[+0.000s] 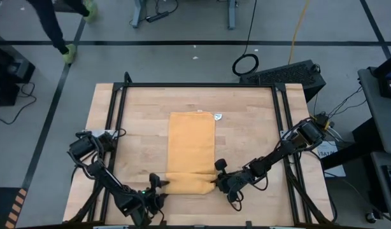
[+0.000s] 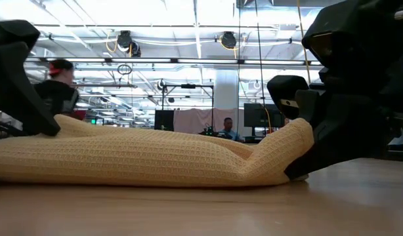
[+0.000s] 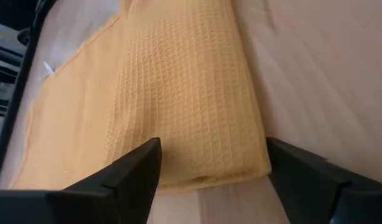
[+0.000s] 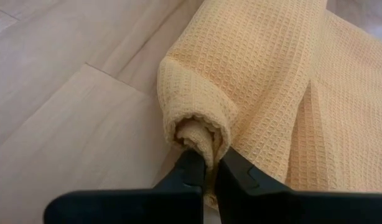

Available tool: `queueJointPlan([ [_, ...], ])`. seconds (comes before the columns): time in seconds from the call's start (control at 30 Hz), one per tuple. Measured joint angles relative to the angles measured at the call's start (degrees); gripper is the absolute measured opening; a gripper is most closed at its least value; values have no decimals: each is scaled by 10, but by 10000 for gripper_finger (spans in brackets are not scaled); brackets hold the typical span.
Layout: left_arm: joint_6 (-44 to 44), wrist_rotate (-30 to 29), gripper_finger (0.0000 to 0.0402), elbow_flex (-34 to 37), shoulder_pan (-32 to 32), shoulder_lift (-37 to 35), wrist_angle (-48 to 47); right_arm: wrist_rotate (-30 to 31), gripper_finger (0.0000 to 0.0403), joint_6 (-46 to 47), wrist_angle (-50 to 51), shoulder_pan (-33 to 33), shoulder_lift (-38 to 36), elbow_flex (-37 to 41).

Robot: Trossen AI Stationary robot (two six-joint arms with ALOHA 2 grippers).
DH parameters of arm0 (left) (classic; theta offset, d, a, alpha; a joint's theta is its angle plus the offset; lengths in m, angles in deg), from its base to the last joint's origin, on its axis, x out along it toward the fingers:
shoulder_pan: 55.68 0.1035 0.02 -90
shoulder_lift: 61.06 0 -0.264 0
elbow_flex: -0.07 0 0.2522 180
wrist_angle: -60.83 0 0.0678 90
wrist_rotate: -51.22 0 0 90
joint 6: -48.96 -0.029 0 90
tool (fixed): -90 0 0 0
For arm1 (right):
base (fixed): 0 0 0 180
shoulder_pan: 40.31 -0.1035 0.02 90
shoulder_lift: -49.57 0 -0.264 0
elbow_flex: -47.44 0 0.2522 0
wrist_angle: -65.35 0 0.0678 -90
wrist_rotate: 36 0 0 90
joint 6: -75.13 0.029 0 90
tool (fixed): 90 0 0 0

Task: Roll towel
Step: Roll the yellow towel

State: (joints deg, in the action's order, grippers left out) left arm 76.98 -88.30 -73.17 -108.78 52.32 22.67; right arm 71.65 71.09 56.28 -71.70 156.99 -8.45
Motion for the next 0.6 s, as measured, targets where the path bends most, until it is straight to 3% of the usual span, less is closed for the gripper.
queueJointPlan([
  [0.23,45,43,206,7,21,0,8,0,4,22,0,0,0,0],
  [0.47,47,60,25,10,21,-8,35,-3,4,51,-21,-2,0,1],
  [0.6,57,65,19,11,22,-41,38,-18,4,75,-28,-6,-12,2],
])
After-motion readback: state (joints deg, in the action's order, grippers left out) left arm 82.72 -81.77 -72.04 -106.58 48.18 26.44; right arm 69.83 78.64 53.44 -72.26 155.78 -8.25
